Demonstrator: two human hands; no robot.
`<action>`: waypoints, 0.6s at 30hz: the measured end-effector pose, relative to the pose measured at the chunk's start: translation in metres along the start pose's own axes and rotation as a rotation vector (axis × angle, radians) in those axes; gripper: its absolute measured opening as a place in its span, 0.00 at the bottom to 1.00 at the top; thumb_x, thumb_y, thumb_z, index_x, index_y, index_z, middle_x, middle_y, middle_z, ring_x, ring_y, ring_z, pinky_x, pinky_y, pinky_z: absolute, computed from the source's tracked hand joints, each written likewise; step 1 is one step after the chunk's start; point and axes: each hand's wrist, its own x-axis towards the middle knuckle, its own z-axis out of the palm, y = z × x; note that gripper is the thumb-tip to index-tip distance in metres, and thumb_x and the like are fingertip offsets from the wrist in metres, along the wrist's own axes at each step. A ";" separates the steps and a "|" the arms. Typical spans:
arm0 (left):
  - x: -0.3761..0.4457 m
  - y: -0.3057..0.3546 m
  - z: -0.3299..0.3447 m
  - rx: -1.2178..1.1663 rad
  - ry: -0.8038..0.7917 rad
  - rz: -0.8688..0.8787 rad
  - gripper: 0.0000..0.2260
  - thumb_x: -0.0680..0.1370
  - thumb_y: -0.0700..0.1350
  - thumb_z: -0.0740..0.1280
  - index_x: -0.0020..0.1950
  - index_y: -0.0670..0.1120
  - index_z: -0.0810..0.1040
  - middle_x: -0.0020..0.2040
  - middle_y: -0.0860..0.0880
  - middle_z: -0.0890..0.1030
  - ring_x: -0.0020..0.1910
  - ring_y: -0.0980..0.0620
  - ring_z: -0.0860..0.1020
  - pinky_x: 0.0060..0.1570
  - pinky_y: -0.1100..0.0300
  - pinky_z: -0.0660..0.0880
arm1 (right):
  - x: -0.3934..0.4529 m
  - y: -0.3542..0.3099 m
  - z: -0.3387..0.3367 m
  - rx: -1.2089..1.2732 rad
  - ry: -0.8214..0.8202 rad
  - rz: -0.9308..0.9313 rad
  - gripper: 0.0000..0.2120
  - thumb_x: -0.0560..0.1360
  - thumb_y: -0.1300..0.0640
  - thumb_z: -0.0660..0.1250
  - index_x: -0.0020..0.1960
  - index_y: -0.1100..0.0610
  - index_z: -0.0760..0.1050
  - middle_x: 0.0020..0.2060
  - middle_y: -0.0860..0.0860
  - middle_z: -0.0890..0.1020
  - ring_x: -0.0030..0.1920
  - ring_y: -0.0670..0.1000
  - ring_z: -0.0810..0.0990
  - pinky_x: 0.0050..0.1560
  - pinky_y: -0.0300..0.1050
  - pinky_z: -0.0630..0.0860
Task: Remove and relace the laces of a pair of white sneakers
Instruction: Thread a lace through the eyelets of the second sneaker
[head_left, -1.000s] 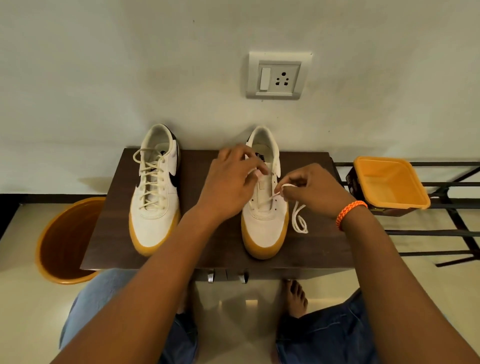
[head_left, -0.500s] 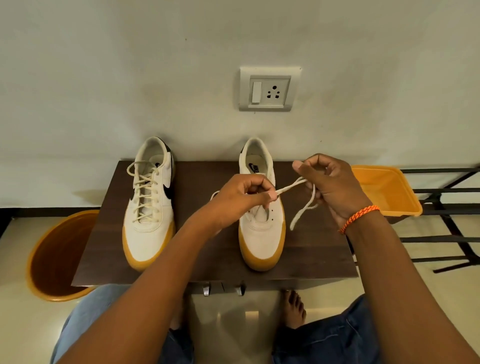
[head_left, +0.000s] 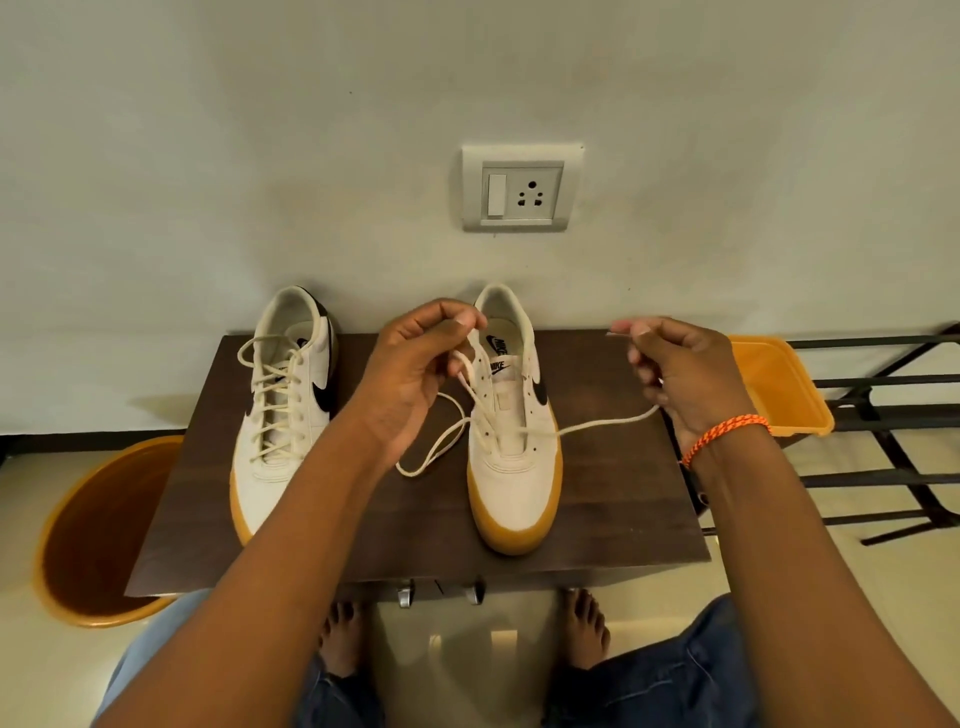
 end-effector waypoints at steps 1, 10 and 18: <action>0.000 0.002 -0.002 -0.065 -0.004 -0.008 0.06 0.83 0.41 0.66 0.54 0.39 0.80 0.33 0.54 0.77 0.35 0.52 0.68 0.43 0.56 0.70 | 0.000 -0.001 0.001 -0.009 -0.006 -0.017 0.11 0.84 0.62 0.64 0.53 0.56 0.86 0.35 0.51 0.80 0.32 0.47 0.72 0.25 0.35 0.65; 0.000 -0.001 -0.026 0.758 0.141 -0.061 0.02 0.81 0.44 0.74 0.50 0.48 0.85 0.30 0.50 0.81 0.23 0.54 0.76 0.28 0.57 0.78 | -0.011 -0.012 0.015 -0.047 -0.036 -0.128 0.11 0.85 0.64 0.57 0.62 0.59 0.76 0.38 0.57 0.85 0.32 0.52 0.80 0.30 0.43 0.74; -0.004 -0.011 0.022 0.578 0.037 -0.145 0.21 0.85 0.57 0.65 0.45 0.45 0.89 0.42 0.50 0.88 0.41 0.53 0.83 0.42 0.60 0.80 | -0.044 -0.006 0.062 -0.044 -0.242 -0.152 0.04 0.84 0.63 0.63 0.58 0.62 0.70 0.40 0.58 0.86 0.36 0.59 0.86 0.40 0.51 0.85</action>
